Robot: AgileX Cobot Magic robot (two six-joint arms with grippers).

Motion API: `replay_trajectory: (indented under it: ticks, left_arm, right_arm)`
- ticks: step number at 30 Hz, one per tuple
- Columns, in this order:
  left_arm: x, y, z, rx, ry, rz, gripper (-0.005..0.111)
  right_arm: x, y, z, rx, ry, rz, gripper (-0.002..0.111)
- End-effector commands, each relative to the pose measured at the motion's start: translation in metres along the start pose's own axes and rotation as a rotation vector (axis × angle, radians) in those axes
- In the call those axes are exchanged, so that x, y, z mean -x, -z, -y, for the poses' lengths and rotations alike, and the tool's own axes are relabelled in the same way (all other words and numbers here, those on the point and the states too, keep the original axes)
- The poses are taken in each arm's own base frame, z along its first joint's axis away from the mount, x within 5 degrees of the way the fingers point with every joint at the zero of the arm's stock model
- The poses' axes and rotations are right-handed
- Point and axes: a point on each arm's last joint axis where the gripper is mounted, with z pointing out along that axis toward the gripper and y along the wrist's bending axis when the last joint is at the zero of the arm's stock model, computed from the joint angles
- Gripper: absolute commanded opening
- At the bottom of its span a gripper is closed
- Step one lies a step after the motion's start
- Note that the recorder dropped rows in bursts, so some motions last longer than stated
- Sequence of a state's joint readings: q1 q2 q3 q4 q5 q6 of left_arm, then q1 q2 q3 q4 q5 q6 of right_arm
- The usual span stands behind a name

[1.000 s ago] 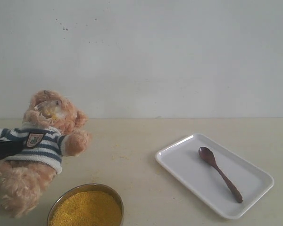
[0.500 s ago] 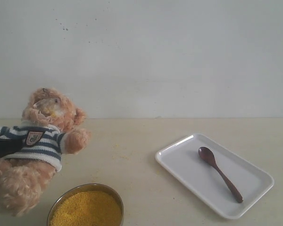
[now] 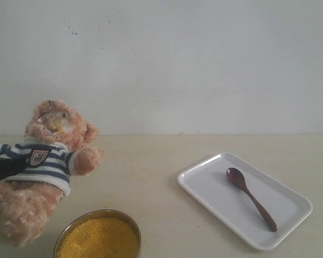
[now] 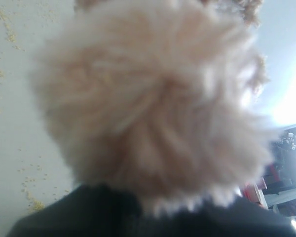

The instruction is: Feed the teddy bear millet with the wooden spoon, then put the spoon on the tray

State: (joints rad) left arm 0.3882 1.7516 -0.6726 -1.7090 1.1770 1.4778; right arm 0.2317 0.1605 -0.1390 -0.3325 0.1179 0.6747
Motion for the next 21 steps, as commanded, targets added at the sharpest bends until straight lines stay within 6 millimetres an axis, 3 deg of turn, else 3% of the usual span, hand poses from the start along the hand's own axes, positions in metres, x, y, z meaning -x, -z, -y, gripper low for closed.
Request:
replay_trajectory:
  ticks: [1, 4, 7, 9, 21]
  left_arm:
    - [0.001, 0.0, 0.003, -0.033, 0.001, 0.009, 0.004]
    - [0.001, -0.001, 0.003, -0.029, 0.001, 0.009, 0.004]
    - [0.002, -0.001, 0.002, -0.024, -0.017, 0.018, 0.004]
    - [0.002, -0.001, 0.002, -0.023, -0.025, 0.02, 0.004]
    - [0.003, 0.0, 0.002, -0.024, -0.021, 0.029, 0.004]
  right_arm:
    - [-0.001, 0.004, 0.002, -0.02, -0.002, -0.002, 0.0]
    - [-0.01, 0.012, 0.006, -0.012, 0.042, 0.043, 0.0]
    - [-0.032, 0.009, 0.014, -0.008, 0.221, 0.05, 0.0]
    - [-0.031, 0.009, 0.013, -0.004, 0.357, 0.072, 0.0]
    - [-0.035, 0.009, 0.021, -0.081, 0.366, 0.008, 0.0]
